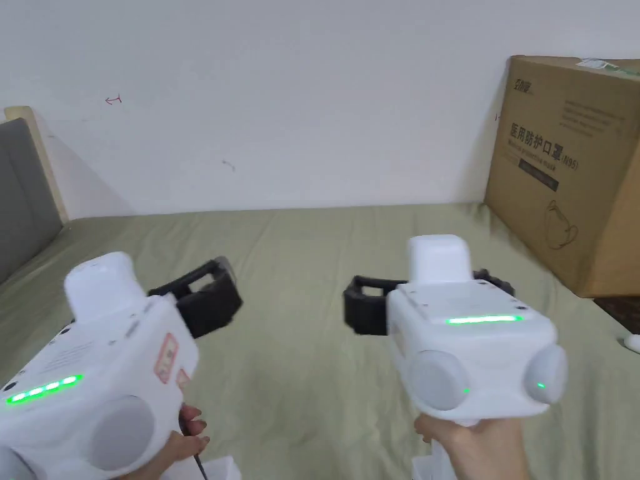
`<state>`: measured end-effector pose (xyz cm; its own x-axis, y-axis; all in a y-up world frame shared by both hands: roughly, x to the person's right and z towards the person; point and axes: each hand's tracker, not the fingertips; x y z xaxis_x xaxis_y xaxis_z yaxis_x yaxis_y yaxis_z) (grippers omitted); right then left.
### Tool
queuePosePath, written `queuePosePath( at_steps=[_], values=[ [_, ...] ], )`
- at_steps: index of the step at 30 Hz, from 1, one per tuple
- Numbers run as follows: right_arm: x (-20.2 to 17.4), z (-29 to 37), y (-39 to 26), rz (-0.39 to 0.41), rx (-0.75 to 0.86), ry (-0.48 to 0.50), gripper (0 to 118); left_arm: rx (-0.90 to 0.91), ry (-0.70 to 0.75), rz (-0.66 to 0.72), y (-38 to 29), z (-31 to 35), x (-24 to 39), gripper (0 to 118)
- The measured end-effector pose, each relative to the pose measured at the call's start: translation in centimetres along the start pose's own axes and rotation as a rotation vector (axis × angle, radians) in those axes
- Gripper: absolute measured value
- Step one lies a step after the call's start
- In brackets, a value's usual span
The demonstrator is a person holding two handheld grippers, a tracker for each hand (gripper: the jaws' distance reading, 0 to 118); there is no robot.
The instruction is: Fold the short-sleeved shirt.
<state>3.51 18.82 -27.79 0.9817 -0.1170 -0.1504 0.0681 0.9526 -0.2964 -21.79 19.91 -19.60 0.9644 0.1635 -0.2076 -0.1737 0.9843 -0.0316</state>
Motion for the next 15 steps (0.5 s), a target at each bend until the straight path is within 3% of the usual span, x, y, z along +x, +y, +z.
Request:
queuePosePath(
  at_steps=[2,4,7,15],
  values=[
    [2.0,0.5,-1.8,-0.102,0.024,-0.103,118,-0.008,-0.036,-0.184,-1.0,0.7,1.6,118],
    [3.3,0.8,-3.2,-0.138,0.0,-0.178,118,-0.067,-0.041,-0.216,-2.5,0.9,2.0,118],
    [3.9,1.1,-4.0,-0.145,0.027,-0.145,118,-0.082,-0.023,-0.228,-3.5,1.1,2.6,118],
    [1.4,1.9,-1.5,0.125,0.158,-0.191,118,-0.03,0.019,-0.219,-1.4,1.1,2.0,118]
  ],
)
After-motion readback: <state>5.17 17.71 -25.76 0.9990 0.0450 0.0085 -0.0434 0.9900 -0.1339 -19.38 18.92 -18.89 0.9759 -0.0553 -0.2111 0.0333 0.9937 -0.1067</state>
